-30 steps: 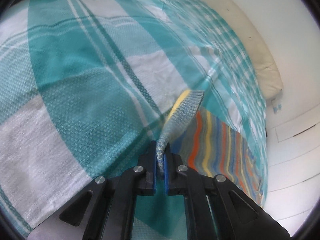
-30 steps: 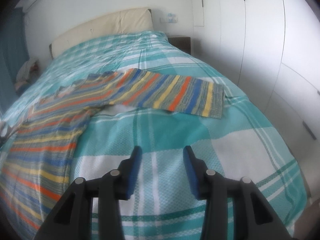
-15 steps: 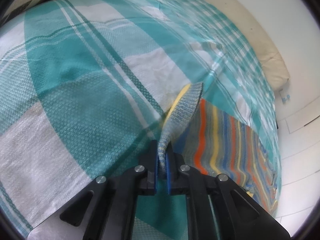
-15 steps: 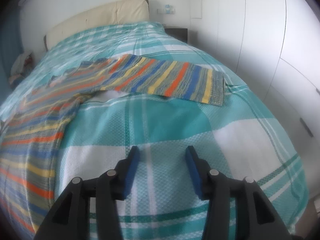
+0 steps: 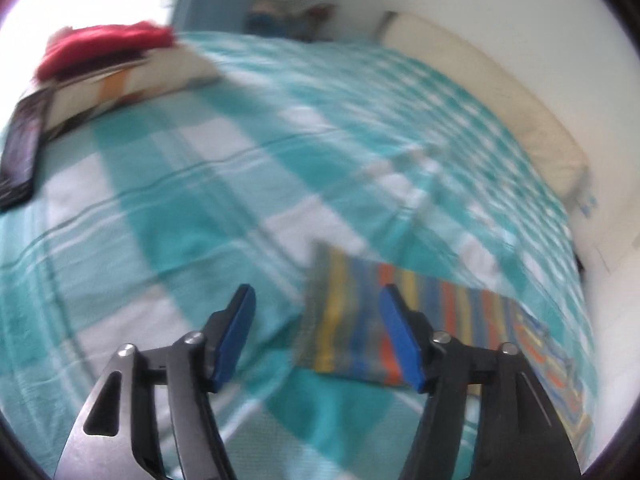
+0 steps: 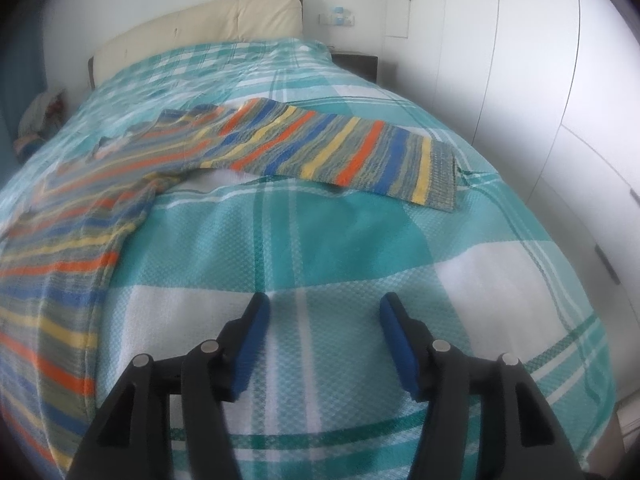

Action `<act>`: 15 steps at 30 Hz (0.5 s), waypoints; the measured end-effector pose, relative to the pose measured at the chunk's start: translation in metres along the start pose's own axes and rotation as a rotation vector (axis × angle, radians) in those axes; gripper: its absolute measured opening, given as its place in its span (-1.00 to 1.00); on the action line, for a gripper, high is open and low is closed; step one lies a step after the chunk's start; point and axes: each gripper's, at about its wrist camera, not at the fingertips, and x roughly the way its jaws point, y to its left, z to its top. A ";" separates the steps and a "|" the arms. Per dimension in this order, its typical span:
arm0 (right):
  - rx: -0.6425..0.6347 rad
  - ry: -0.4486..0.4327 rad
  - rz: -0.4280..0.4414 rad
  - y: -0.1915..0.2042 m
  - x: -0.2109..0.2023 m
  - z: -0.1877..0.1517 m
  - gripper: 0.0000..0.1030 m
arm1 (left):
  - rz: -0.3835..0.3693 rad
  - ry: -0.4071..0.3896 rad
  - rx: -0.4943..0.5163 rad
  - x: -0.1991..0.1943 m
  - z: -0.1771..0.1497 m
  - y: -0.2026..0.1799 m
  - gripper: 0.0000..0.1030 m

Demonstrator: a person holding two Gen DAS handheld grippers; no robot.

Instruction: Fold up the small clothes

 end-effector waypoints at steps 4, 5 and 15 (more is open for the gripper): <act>-0.021 -0.004 -0.021 0.004 0.002 -0.001 0.18 | -0.077 0.038 0.184 0.021 -0.009 -0.044 0.63; -0.025 -0.007 -0.025 0.005 0.002 -0.002 0.18 | -0.063 0.059 0.215 0.030 -0.011 -0.050 0.64; -0.035 -0.013 -0.039 0.007 0.004 -0.003 0.29 | 0.153 0.189 0.060 0.054 -0.002 -0.003 0.61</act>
